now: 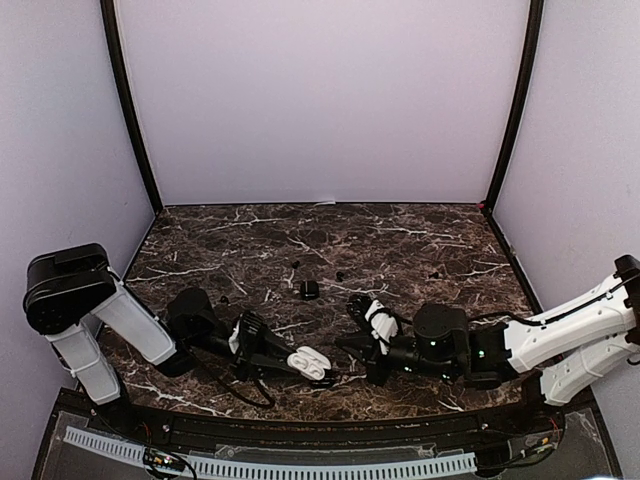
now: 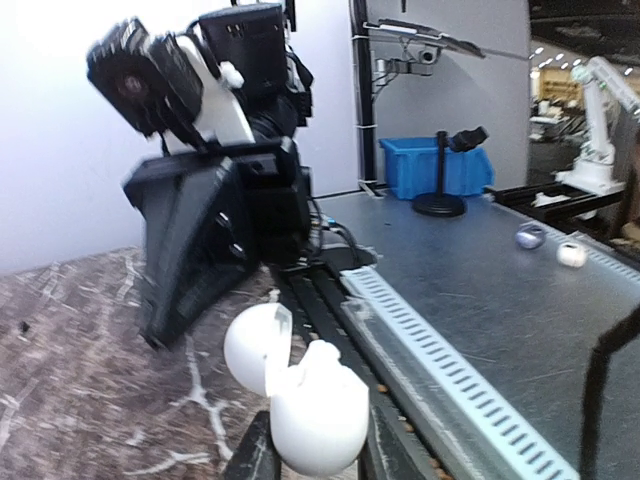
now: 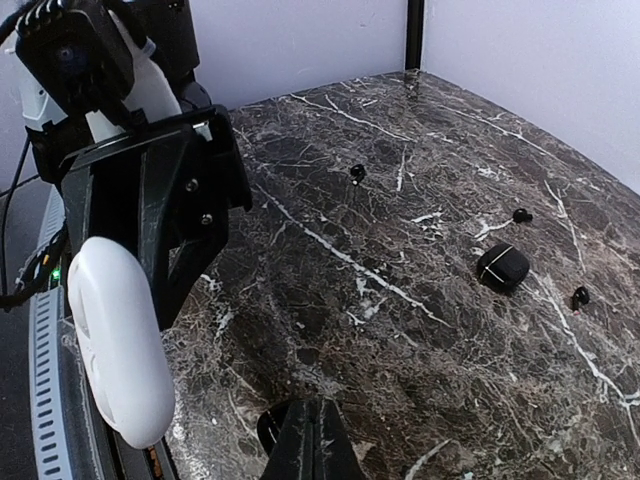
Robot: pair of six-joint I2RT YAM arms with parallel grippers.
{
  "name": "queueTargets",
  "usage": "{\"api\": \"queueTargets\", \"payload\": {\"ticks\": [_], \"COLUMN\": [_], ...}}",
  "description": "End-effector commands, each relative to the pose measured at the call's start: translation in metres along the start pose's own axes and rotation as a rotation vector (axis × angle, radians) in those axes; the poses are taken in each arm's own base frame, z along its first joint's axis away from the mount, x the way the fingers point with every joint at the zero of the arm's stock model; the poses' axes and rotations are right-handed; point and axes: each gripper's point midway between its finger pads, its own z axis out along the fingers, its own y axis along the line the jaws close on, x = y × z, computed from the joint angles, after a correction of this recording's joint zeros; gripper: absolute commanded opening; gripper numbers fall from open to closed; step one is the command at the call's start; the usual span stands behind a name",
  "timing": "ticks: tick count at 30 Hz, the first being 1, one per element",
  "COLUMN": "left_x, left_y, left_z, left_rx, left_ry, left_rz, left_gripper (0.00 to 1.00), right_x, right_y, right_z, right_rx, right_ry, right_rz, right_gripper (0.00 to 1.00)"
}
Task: Insert the wireless bluetooth earbuds into the charging case
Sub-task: Close the charging case with the earbuds.
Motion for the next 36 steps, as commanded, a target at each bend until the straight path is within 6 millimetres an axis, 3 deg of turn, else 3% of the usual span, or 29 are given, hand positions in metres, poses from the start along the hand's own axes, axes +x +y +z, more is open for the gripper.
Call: {"api": "queueTargets", "payload": {"ticks": [1, 7, 15, 29, 36], "left_x": [-0.004, 0.008, 0.012, 0.015, 0.016], "left_y": [0.016, 0.032, 0.034, 0.029, 0.041], "left_z": [-0.004, -0.001, 0.0, 0.005, 0.004], "left_rx": [-0.133, -0.251, -0.262, -0.224, -0.28], "left_ry": [0.034, 0.148, 0.178, 0.174, 0.194], "left_rz": [0.134, 0.202, 0.21, 0.186, 0.155], "left_gripper": [0.0, 0.0, 0.0, 0.0, 0.0], "right_x": [-0.02, -0.014, -0.015, -0.006, 0.005], "right_y": [0.006, -0.018, -0.028, 0.002, 0.034], "right_z": [0.003, 0.006, 0.004, 0.042, 0.036], "right_rx": [-0.041, 0.068, 0.09, -0.101, -0.295], "right_ry": [-0.079, -0.06, -0.058, 0.113, 0.137], "right_rz": [0.052, 0.069, 0.078, 0.064, 0.082], "right_gripper": [0.0, 0.0, 0.0, 0.0, 0.0]}}
